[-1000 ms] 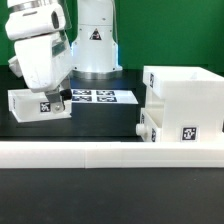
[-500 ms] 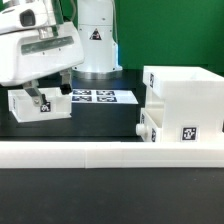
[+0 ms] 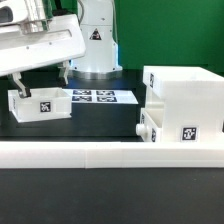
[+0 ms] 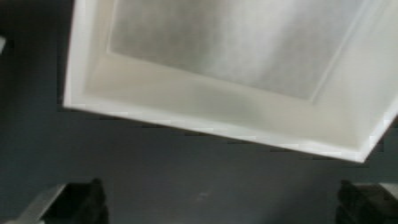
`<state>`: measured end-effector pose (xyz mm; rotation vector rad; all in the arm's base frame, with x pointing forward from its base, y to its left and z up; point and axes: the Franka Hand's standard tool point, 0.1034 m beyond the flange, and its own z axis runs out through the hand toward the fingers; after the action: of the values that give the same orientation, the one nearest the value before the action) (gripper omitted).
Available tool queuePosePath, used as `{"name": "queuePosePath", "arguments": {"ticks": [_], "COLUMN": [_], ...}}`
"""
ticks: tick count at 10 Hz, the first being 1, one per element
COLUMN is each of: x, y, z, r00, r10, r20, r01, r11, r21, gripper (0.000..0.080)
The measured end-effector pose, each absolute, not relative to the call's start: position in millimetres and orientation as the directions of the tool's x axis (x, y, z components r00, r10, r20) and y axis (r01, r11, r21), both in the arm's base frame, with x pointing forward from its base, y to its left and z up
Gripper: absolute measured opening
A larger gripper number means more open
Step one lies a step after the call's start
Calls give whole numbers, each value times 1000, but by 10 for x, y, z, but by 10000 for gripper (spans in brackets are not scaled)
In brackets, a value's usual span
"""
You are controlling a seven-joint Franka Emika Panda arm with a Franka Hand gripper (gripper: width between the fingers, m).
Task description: Assemble drawer
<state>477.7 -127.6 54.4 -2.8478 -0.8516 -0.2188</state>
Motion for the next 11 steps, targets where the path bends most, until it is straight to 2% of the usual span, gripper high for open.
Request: {"name": "queuePosePath", "arguments": {"ticks": [2, 4, 5, 6, 7, 8, 11], "x": [4690, 4485, 4365, 4285, 4174, 4200, 4200], "y": [-1311, -1289, -1221, -1163, -1108, -1120, -1120], "z": [574, 620, 651, 634, 544, 556, 539], "r00": [869, 867, 876, 869, 867, 870, 871], "r10": [466, 471, 454, 462, 466, 463, 462], "r20": [168, 160, 162, 176, 176, 168, 170], "r01": [487, 488, 466, 470, 472, 471, 469], "r11": [-865, -869, -883, -883, -882, -882, -883], "r21": [-120, -83, -47, 0, 14, -5, -5], "gripper": [649, 649, 649, 649, 649, 649, 649]}}
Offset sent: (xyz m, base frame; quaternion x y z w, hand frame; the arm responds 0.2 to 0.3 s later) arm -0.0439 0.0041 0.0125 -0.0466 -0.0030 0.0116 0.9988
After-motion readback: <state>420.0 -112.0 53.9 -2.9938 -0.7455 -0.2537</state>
